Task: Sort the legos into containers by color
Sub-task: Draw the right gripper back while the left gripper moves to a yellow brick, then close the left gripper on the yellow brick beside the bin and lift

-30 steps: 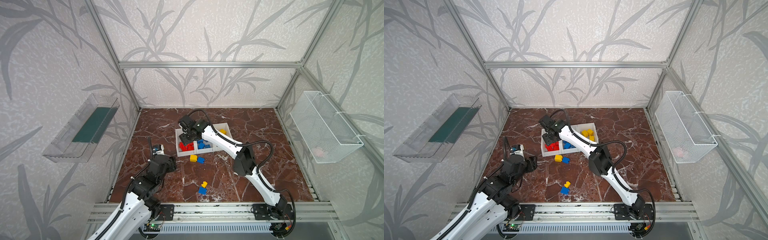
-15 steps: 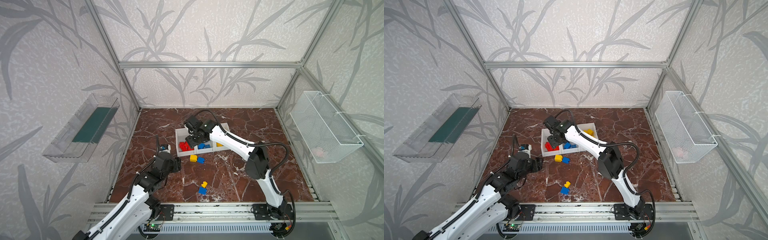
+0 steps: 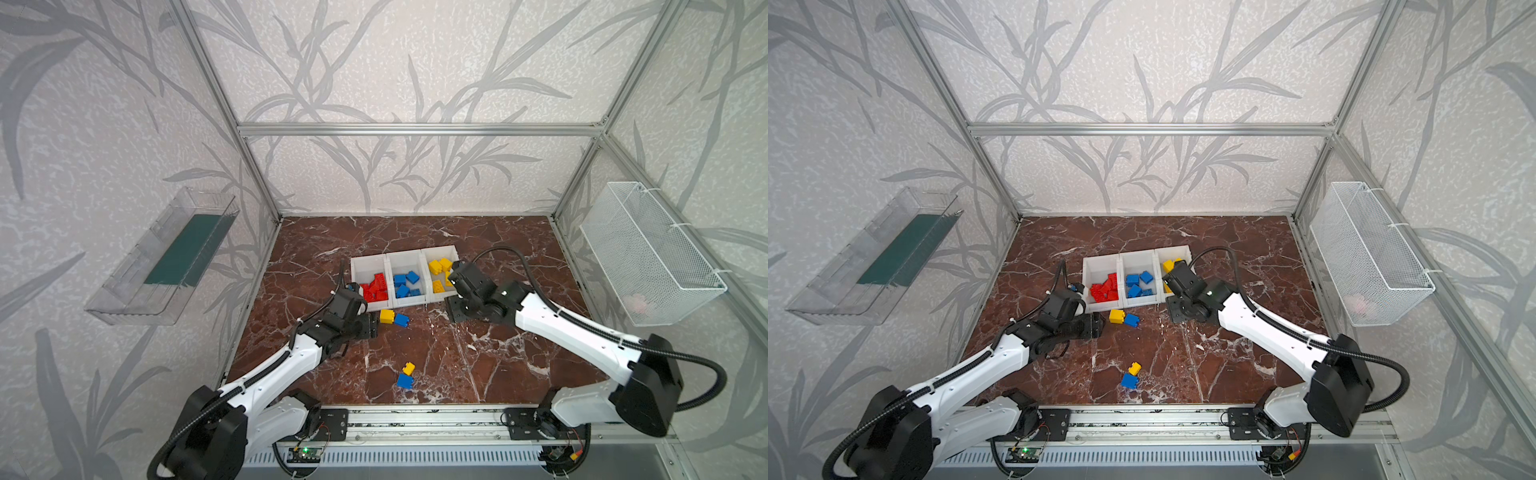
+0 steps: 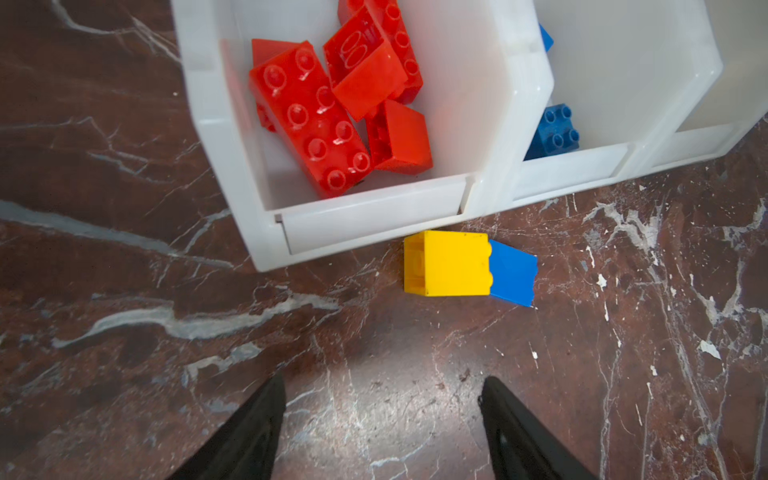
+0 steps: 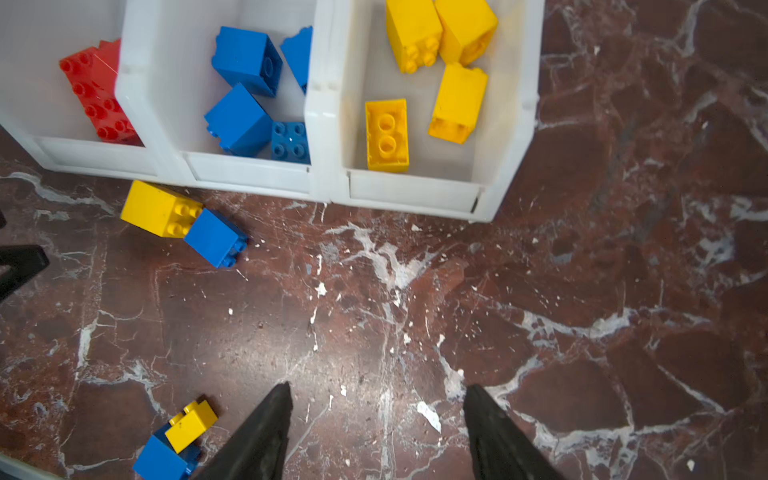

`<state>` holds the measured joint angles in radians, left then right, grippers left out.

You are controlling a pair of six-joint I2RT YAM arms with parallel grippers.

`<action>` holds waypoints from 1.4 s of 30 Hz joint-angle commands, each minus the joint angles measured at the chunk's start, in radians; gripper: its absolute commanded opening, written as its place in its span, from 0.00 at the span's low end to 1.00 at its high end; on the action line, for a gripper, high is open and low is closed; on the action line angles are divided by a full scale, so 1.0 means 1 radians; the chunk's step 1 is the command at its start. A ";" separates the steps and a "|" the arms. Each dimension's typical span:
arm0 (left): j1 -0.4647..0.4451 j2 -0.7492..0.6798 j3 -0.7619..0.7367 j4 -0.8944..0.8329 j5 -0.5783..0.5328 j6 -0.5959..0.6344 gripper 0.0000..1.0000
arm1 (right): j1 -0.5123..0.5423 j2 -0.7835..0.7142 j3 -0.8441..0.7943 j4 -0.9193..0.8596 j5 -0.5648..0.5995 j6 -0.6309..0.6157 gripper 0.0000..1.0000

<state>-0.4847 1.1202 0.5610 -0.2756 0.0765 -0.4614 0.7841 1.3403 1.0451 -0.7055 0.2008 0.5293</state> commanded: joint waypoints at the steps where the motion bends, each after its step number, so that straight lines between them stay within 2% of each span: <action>1: -0.012 0.060 0.058 0.032 0.030 0.041 0.78 | 0.001 -0.072 -0.086 0.043 0.052 0.101 0.67; 6: -0.040 0.165 0.128 0.020 0.052 0.062 0.78 | 0.001 -0.140 -0.156 0.053 0.048 0.142 0.67; 12: -0.055 0.264 0.223 -0.084 0.060 0.091 0.78 | 0.002 -0.197 -0.203 0.037 0.050 0.178 0.67; 17: -0.060 0.281 0.195 -0.016 0.041 0.050 0.78 | 0.001 -0.239 -0.250 0.057 0.039 0.191 0.67; 25: -0.104 0.370 0.208 0.055 0.001 0.003 0.77 | 0.001 -0.222 -0.224 0.020 0.020 0.143 0.67; 34: -0.125 0.426 0.257 -0.014 -0.057 0.051 0.70 | 0.001 -0.193 -0.224 0.059 0.004 0.155 0.67; 42: -0.126 0.436 0.279 -0.042 -0.063 0.098 0.54 | 0.003 -0.244 -0.299 0.091 0.012 0.213 0.67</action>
<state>-0.6075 1.5452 0.8112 -0.2848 0.0399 -0.3943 0.7853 1.1297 0.7753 -0.6250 0.2043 0.7094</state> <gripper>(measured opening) 0.551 0.669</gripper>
